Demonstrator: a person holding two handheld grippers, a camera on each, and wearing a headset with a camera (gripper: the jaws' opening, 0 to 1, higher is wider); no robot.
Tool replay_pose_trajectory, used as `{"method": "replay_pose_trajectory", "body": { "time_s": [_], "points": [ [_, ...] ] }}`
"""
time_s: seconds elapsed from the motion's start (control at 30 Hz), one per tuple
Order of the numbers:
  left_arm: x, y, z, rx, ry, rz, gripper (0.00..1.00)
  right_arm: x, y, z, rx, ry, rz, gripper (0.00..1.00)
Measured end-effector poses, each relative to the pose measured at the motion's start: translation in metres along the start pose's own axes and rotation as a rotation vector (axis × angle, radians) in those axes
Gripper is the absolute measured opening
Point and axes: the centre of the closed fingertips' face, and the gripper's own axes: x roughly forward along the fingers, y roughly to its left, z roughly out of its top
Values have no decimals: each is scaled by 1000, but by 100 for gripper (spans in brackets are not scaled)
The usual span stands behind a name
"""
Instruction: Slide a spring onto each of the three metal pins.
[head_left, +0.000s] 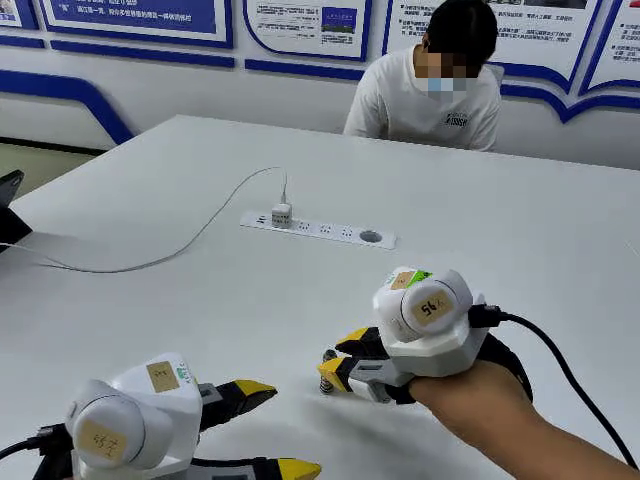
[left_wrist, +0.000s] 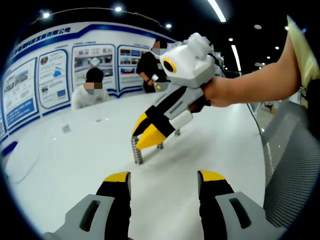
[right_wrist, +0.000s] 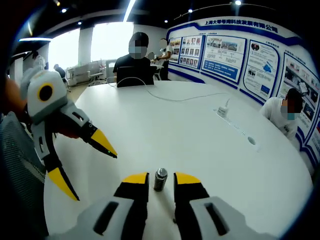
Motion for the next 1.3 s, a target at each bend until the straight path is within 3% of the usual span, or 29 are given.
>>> {"method": "replay_pose_trajectory", "body": {
  "time_s": [1.03, 1.3],
  "points": [
    [0, 0, 7, -3, -8, -2, 61, -50, 29, -15, 14, -37, 25, 25],
    [-1, -1, 8, -8, -9, -3, 63, -65, 30, -23, 14, -35, 23, 25]
  ]
}}
